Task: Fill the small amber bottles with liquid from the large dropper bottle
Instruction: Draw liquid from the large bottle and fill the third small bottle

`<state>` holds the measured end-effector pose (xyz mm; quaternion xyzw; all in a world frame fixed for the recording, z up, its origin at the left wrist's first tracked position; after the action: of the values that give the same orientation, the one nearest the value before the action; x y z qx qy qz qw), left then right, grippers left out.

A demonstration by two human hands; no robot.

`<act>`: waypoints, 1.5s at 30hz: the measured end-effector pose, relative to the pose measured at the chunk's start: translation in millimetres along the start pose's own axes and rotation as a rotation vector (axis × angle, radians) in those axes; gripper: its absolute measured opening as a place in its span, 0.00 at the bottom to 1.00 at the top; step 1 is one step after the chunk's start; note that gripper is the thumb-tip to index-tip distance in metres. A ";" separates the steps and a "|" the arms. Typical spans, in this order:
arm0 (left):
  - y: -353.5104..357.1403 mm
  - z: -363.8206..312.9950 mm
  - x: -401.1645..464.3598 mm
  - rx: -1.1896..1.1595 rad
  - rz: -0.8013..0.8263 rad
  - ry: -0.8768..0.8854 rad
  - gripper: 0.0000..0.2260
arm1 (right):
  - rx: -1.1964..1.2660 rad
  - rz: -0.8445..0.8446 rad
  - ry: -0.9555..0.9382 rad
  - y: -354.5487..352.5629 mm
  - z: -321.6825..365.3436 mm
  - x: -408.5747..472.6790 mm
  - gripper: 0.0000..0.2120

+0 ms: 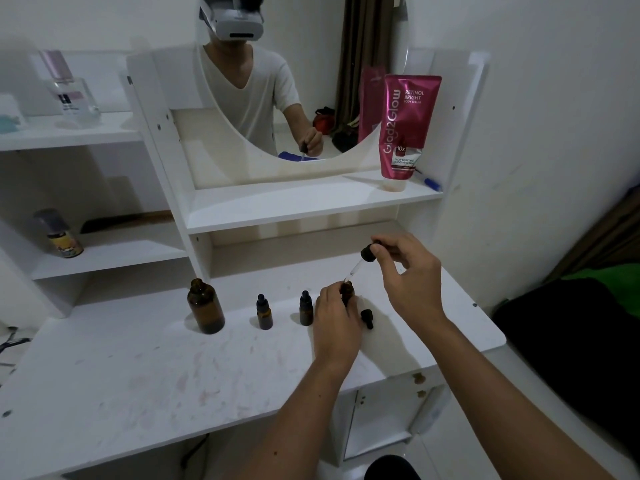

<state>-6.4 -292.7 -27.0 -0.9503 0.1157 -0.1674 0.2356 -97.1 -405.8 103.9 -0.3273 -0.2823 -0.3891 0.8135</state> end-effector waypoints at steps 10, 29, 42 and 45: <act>1.7 3.2 -0.6 -0.060 0.021 0.041 0.11 | -0.038 0.031 -0.017 0.4 -5.1 -3.3 0.07; 2.3 6.2 -3.0 -0.034 0.038 0.064 0.11 | -0.005 0.187 0.078 38.1 -16.2 -10.6 0.04; 2.4 4.6 -3.7 0.040 0.045 0.083 0.12 | -0.035 0.175 0.067 37.9 -10.0 -7.8 0.07; 0.7 1.7 -4.4 0.048 0.042 0.094 0.13 | -0.045 0.199 0.060 37.9 -8.3 -9.0 0.05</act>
<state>-9.9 -291.3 -29.9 -0.9329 0.1424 -0.2098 0.2559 -69.2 -389.7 80.4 -0.3603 -0.2151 -0.3223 0.8486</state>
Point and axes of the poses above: each hand's wrist, its own x-axis towards the middle knuckle, its own y-axis out of the palm, z = x × y, the point moved 7 cm from there along x, towards the middle knuckle, and after that the axes turned 2 degrees about -y, right-handed, at the moved point
